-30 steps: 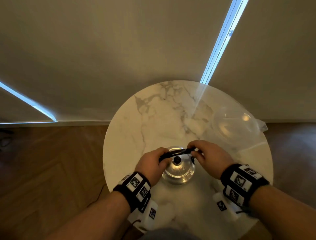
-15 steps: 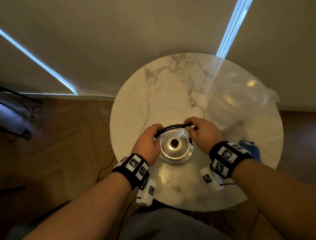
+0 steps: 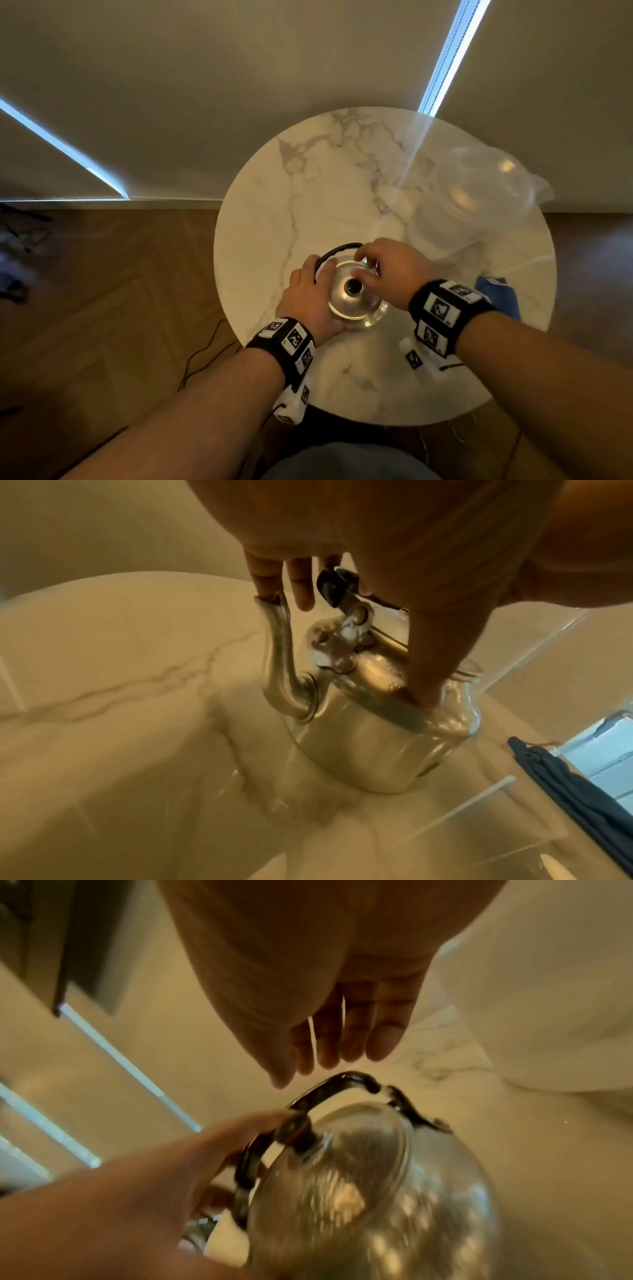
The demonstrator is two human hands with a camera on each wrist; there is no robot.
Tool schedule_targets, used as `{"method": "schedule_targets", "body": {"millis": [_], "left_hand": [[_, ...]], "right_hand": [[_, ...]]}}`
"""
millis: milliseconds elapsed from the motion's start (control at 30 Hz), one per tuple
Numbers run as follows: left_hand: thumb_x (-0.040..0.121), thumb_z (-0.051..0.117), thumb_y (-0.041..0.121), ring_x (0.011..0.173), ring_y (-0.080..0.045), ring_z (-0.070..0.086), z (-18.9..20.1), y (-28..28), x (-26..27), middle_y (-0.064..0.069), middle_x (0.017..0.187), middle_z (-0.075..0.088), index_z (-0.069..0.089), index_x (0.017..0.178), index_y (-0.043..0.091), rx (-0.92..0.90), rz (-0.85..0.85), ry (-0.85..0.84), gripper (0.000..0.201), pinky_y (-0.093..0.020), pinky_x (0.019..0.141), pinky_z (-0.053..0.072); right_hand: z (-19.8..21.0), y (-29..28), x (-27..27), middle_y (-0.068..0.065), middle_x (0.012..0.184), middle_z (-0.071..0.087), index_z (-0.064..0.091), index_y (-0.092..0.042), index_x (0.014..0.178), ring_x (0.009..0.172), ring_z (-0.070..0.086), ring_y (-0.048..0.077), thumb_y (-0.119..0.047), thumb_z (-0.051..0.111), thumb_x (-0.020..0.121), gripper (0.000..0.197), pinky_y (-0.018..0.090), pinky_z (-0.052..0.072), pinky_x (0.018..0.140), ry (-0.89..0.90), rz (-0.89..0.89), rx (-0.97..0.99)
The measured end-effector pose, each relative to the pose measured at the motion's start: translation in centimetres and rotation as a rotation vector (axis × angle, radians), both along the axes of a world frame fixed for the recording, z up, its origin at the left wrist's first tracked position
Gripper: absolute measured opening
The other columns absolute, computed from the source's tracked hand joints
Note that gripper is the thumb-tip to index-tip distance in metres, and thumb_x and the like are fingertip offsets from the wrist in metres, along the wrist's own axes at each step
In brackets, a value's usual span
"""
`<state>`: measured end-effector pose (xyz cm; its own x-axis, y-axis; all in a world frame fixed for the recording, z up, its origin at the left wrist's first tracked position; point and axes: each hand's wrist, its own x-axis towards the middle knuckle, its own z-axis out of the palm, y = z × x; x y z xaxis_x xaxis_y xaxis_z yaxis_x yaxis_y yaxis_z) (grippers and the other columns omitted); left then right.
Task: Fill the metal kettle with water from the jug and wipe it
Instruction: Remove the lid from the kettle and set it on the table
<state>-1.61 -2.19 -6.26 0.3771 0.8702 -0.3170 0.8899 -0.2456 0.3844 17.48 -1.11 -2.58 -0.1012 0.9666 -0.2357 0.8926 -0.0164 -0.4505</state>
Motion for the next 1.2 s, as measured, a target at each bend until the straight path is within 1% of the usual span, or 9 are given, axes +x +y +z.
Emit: {"method": "schedule_targets", "body": {"millis": [67,167,333,500,667,900,1000,1100,1200], "left_hand": [[0.036,0.064,0.084,0.122,-0.024,0.039,-0.1,0.7,0.1,0.003,0.141,0.027,0.026,0.141,0.035,-0.018,0.019,0.020,0.122,-0.041,0.096,0.049],[0.028,0.060,0.089,0.110,-0.021,0.046,-0.5,1.4,0.2,0.005,0.126,0.040,0.037,0.132,0.035,0.007,0.008,0.039,0.119,-0.038,0.085,0.053],[0.029,0.057,0.087,0.109,-0.020,0.051,-0.5,1.8,0.0,0.008,0.122,0.043,0.038,0.129,0.037,-0.003,0.005,0.039,0.113,-0.038,0.083,0.053],[0.029,0.056,0.094,0.106,-0.019,0.054,-0.7,2.0,-0.2,0.008,0.121,0.046,0.039,0.127,0.037,0.030,-0.013,0.044,0.115,-0.039,0.082,0.053],[0.029,0.054,0.097,0.104,-0.019,0.054,-0.8,2.0,-0.2,0.007,0.119,0.047,0.041,0.123,0.037,0.033,-0.006,0.037,0.113,-0.040,0.083,0.053],[0.031,0.058,0.091,0.108,-0.022,0.053,-0.8,1.7,0.1,0.003,0.123,0.046,0.039,0.128,0.035,0.045,-0.024,0.056,0.113,-0.040,0.087,0.052],[0.032,0.057,0.093,0.110,-0.023,0.052,-0.9,1.7,0.2,0.003,0.125,0.045,0.039,0.128,0.034,0.070,-0.012,0.061,0.114,-0.041,0.092,0.050],[0.031,0.054,0.095,0.112,-0.024,0.052,-1.0,1.4,0.5,0.002,0.130,0.041,0.041,0.127,0.032,0.095,-0.003,0.088,0.116,-0.043,0.098,0.046],[0.036,0.059,0.087,0.126,-0.030,0.045,-0.9,0.8,0.7,-0.003,0.146,0.030,0.037,0.133,0.029,0.094,0.021,0.132,0.115,-0.049,0.106,0.039]], "right_hand": [[0.1,-1.6,-1.4,-0.006,0.103,0.065,0.064,-0.030,0.113,0.090,0.063,0.018,-0.048,0.061,0.089,0.029,0.030,0.045,0.071,-0.080,0.047,-0.064],[-0.5,-1.8,-3.0,0.002,0.102,0.068,0.065,-0.021,0.104,0.088,0.065,0.025,-0.035,0.057,0.093,0.020,0.031,0.045,0.069,-0.158,0.040,-0.082],[-0.2,-2.3,-3.2,0.005,0.096,0.068,0.062,-0.017,0.097,0.084,0.065,0.029,-0.030,0.054,0.091,0.016,0.034,0.043,0.066,-0.140,-0.032,-0.009],[1.1,-5.1,-1.1,-0.002,0.097,0.065,0.060,-0.024,0.102,0.080,0.061,0.022,-0.035,0.057,0.088,0.017,0.038,0.054,0.070,-0.043,-0.236,0.065],[-0.9,-9.0,2.5,-0.003,0.094,0.062,0.056,-0.027,0.094,0.077,0.059,0.019,-0.035,0.059,0.089,0.009,0.032,0.045,0.064,-0.055,-0.513,-0.021],[-6.8,-10.8,4.3,0.007,0.105,0.066,0.058,-0.018,0.107,0.078,0.056,0.021,-0.033,0.055,0.096,0.019,0.033,0.046,0.069,-0.125,-0.570,-0.252],[-7.8,-10.1,4.3,0.007,0.108,0.068,0.060,-0.018,0.112,0.090,0.065,0.025,-0.029,0.055,0.097,0.020,0.036,0.054,0.077,-0.099,-0.535,-0.295],[-8.3,-9.5,4.6,0.008,0.108,0.069,0.061,-0.017,0.111,0.091,0.066,0.026,-0.027,0.056,0.096,0.018,0.036,0.055,0.078,-0.071,-0.521,-0.294],[-7.8,-9.6,5.2,0.007,0.116,0.068,0.056,-0.020,0.123,0.097,0.065,0.026,-0.034,0.061,0.092,0.034,0.036,0.054,0.080,-0.011,-0.492,-0.316]]}}
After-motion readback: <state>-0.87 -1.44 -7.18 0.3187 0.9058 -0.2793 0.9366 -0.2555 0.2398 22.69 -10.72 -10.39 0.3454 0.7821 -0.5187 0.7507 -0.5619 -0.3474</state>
